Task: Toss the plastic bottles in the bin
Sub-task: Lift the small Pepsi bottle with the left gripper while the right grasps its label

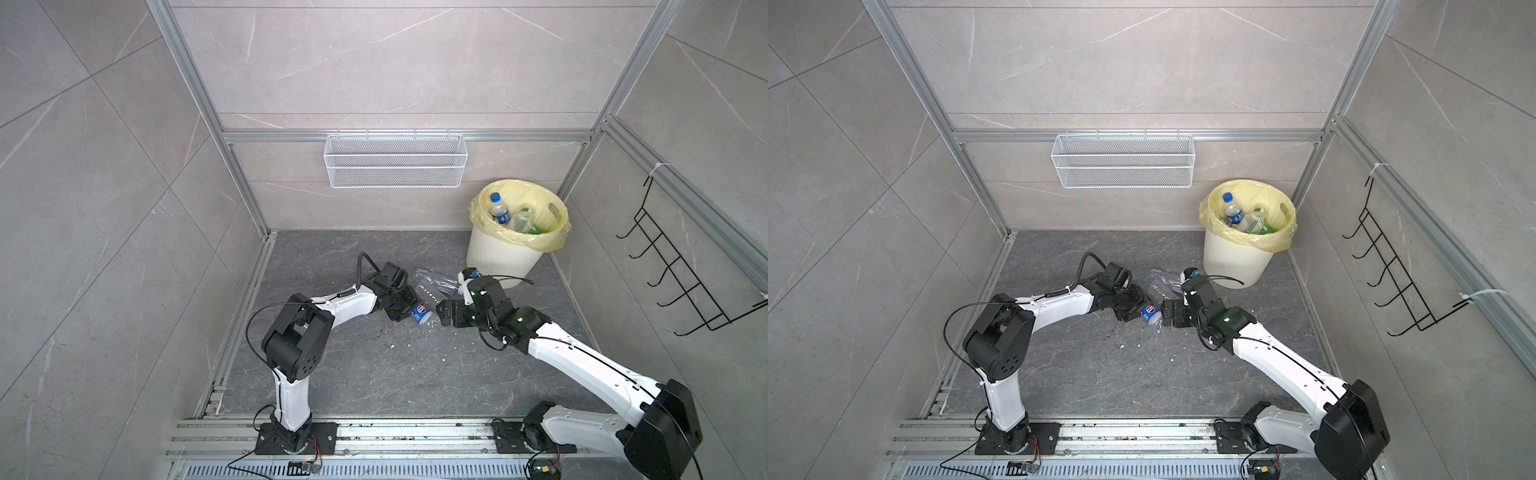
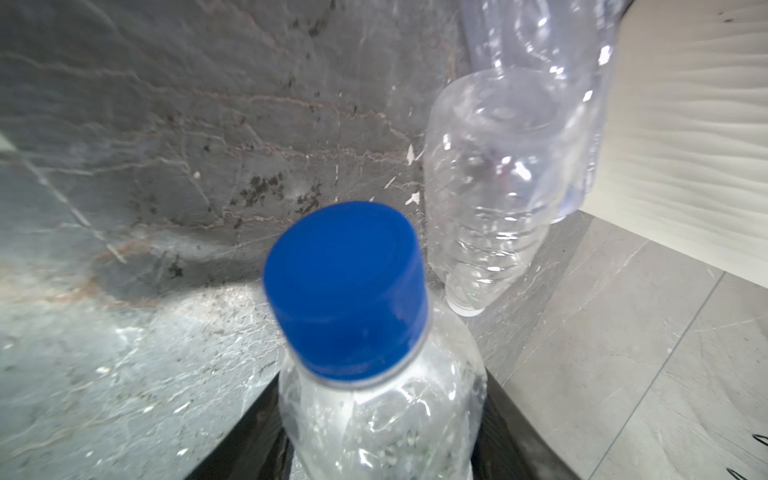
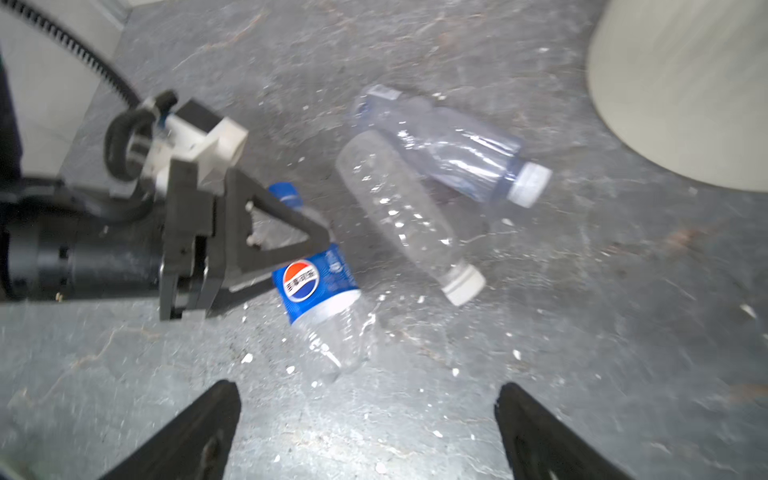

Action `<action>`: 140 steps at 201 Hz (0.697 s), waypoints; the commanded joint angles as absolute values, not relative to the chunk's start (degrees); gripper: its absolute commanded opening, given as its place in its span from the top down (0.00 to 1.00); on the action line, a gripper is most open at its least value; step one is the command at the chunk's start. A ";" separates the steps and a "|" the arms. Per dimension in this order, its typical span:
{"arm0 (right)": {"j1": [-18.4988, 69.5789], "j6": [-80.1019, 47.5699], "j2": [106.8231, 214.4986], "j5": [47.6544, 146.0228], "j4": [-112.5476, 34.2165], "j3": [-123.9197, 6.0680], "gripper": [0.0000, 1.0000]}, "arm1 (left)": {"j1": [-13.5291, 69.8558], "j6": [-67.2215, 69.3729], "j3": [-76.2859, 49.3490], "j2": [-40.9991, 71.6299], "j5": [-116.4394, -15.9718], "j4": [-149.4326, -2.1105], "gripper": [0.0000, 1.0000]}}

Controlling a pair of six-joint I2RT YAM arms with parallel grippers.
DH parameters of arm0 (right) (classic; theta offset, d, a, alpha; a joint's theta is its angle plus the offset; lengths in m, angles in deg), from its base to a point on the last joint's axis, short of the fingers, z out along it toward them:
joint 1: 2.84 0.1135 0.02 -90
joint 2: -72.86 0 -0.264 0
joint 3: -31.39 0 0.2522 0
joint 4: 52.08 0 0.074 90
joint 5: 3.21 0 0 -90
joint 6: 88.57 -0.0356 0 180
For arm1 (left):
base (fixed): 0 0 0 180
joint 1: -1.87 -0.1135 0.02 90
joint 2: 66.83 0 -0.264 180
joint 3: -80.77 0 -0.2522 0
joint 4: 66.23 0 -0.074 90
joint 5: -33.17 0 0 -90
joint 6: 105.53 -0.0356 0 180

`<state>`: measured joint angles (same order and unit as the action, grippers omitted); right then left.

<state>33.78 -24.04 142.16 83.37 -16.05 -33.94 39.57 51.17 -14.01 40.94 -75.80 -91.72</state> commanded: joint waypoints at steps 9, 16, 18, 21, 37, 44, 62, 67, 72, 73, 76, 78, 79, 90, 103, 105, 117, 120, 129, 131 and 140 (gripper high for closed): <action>37.88 -21.12 143.25 84.65 -20.07 -33.44 0.00 | 38.17 47.72 -14.23 36.79 -76.59 -92.91 0.49; 38.85 -20.92 143.61 84.76 -20.75 -33.55 0.00 | 38.03 47.26 -14.06 36.39 -76.89 -93.15 0.49; 39.20 -20.90 143.74 84.76 -20.92 -33.60 0.00 | 37.92 47.10 -14.03 36.23 -76.94 -93.23 0.49; 39.52 -20.81 143.87 84.76 -21.13 -33.61 0.00 | 37.87 46.83 -13.94 35.95 -76.96 -93.48 0.49; 41.33 -20.63 145.21 84.43 -22.07 -33.97 0.00 | 37.32 45.89 -13.50 34.73 -77.07 -94.49 0.49; 41.82 -20.54 145.75 84.18 -22.27 -34.22 0.00 | 37.00 45.42 -13.34 34.07 -77.28 -94.65 0.49; 43.19 -20.41 147.31 83.25 -22.45 -35.11 0.00 | 36.28 44.03 -12.96 32.63 -77.97 -95.26 0.49; 43.55 -20.30 147.59 83.27 -22.64 -35.25 0.00 | 36.11 43.69 -12.87 32.27 -78.22 -95.49 0.49; 43.71 -20.21 147.86 83.27 -22.79 -35.40 0.00 | 35.99 43.26 -12.79 31.91 -78.49 -95.75 0.49; 43.77 -20.20 147.89 83.23 -22.82 -35.43 0.00 | 35.94 43.18 -12.79 31.85 -78.56 -95.78 0.49; 43.91 -20.12 147.99 83.19 -22.91 -35.52 0.00 | 35.85 42.98 -12.71 31.65 -78.73 -95.93 0.49; 43.91 -20.11 148.11 83.10 -22.97 -35.65 0.00 | 35.77 42.82 -12.70 31.51 -78.83 -96.02 0.49; 43.96 -20.10 148.15 83.10 -23.00 -35.73 0.00 | 35.70 42.74 -12.70 31.47 -78.91 -96.13 0.49; 44.10 -20.02 148.68 82.85 -23.11 -36.18 0.00 | 35.49 42.03 -12.77 30.73 -79.49 -96.42 0.49; 44.18 -19.67 149.19 82.60 -23.18 -36.68 0.00 | 35.29 41.22 -12.94 29.87 -80.49 -96.43 0.49; 44.16 -19.66 149.27 82.57 -23.26 -36.75 0.00 | 35.34 41.09 -12.95 29.75 -80.61 -96.38 0.49; 44.11 -19.60 149.65 82.01 -23.36 -37.20 0.00 | 35.33 40.38 -13.09 29.06 -81.30 -96.59 0.49; 44.14 -19.58 149.75 81.96 -23.49 -37.27 0.00 | 35.33 40.34 -13.13 28.90 -81.51 -96.60 0.49; 44.18 -19.57 150.09 81.78 -23.95 -37.47 0.00 | 35.36 40.20 -13.45 28.39 -81.94 -96.39 0.49; 44.20 -19.57 150.22 81.78 -24.09 -37.50 0.00 | 35.36 40.26 -13.54 28.32 -82.03 -96.31 0.49; 44.19 -19.56 150.84 81.68 -24.66 -37.74 0.00 | 35.36 40.52 -14.11 27.86 -82.53 -95.47 0.49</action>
<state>43.92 -20.78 149.46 83.10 -22.37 -35.74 35.48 42.64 -14.01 31.26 -79.34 -95.46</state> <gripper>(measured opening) 0.997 0.589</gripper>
